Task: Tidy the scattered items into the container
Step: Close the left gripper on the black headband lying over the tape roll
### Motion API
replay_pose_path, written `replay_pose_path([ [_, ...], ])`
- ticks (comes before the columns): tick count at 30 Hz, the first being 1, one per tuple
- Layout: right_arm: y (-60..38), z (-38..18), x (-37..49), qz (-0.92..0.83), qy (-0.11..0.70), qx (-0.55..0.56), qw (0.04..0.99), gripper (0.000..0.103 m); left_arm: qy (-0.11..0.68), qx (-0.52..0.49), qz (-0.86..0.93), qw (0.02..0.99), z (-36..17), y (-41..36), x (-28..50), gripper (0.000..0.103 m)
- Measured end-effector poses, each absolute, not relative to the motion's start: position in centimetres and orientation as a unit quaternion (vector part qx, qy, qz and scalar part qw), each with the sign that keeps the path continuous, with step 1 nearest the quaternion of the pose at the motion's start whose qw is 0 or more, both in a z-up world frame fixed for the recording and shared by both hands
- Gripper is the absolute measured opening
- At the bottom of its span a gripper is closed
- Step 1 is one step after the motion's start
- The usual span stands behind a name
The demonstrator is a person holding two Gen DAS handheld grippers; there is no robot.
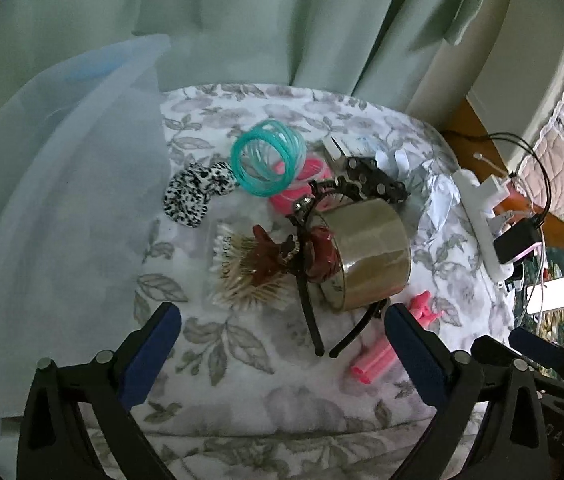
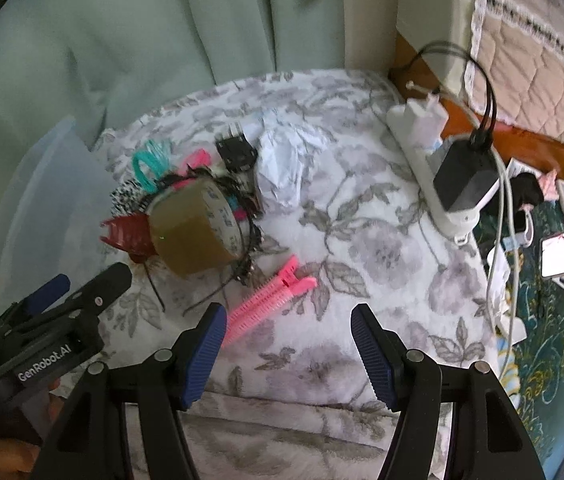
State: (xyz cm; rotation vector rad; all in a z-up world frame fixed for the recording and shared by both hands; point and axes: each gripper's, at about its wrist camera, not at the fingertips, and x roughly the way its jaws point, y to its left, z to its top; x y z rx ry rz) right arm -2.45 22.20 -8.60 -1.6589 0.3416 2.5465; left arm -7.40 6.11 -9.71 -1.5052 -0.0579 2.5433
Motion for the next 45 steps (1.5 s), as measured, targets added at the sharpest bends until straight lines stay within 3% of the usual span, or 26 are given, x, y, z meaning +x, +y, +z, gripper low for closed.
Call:
replay_pose_path([
  [9, 23.1, -11.2, -2.9, 0.812, 0.118, -0.570, 0.051, 0.069, -0.031, -0.533, 0.840, 0.094, -12.2, 6.4, -9.3, 0.064],
  [19, 22.6, -13.5, -3.7, 0.797, 0.140, -0.587, 0.033, 0.069, -0.045, -0.555, 0.824, 0.106, -13.8, 6.8, -10.5, 0.013],
  [21, 22.4, -13.9, -3.9, 0.794, 0.147, -0.590, 0.030, 0.069, -0.045, -0.552, 0.826, 0.108, -13.8, 6.9, -10.7, 0.008],
  [37, 20.2, -16.0, -5.2, 0.790, 0.135, -0.596, 0.040, 0.067, -0.019, -0.481, 0.866, 0.133, -8.6, 6.2, -11.1, 0.007],
  [41, 20.5, -15.7, -4.7, 0.793, 0.137, -0.592, 0.033, 0.048, -0.018, -0.468, 0.873, 0.135, -7.3, 5.9, -11.1, 0.007],
  [45, 20.6, -15.1, -4.2, 0.797, 0.135, -0.588, 0.030, 0.040, -0.024, -0.454, 0.879, 0.141, -5.9, 5.6, -10.9, 0.008],
])
